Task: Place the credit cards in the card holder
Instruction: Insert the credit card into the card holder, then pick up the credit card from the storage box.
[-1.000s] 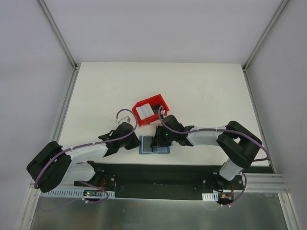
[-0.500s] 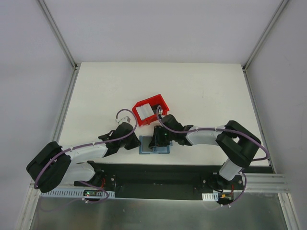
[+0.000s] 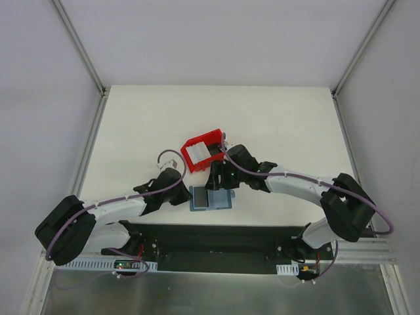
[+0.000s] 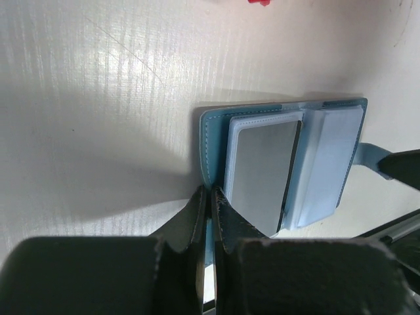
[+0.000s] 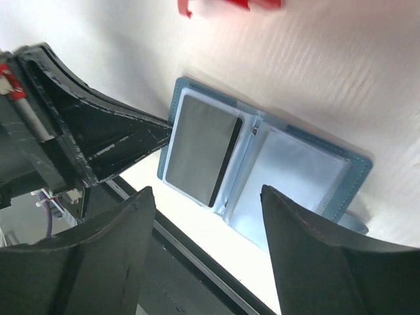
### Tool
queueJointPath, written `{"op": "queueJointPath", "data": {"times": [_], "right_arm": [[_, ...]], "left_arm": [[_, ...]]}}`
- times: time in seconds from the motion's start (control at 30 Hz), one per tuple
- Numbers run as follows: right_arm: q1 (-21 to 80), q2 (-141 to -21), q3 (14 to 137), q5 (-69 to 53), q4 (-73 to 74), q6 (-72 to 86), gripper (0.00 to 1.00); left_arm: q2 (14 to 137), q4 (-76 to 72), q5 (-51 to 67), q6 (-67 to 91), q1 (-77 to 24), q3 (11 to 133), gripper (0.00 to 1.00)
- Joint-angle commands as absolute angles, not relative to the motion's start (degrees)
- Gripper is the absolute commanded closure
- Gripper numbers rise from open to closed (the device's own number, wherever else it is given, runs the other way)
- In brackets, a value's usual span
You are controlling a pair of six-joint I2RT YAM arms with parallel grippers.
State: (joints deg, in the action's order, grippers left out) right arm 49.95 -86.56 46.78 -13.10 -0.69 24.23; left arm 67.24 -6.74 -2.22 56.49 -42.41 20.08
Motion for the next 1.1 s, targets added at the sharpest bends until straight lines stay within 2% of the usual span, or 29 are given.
{"op": "queueJointPath", "data": {"times": [0.0,0.2,0.43,0.73,1.07], "right_arm": [[48.87,-82.97,52.46,-8.79,7.38,17.58,0.3],[45.71,-84.54,60.01,-8.7,10.98,15.12,0.26],[43.95,-93.76,73.89,-8.53,19.32,10.11,0.26],[40.17,-106.16,87.87,-12.91,21.62,6.95,0.26],[37.62,-116.1,96.32,-17.57,22.77,5.1,0.24]], "left_arm": [[67.24,-2.46,-4.4,56.51,-41.22,18.9,1.0],[65.83,-2.46,-4.48,57.74,-40.34,18.02,1.0],[65.04,-2.46,-4.66,58.45,-38.94,17.31,1.0],[65.04,-2.72,-4.13,57.57,-37.97,17.4,1.0],[64.86,-3.34,-3.25,56.87,-37.88,17.05,1.0]]}}
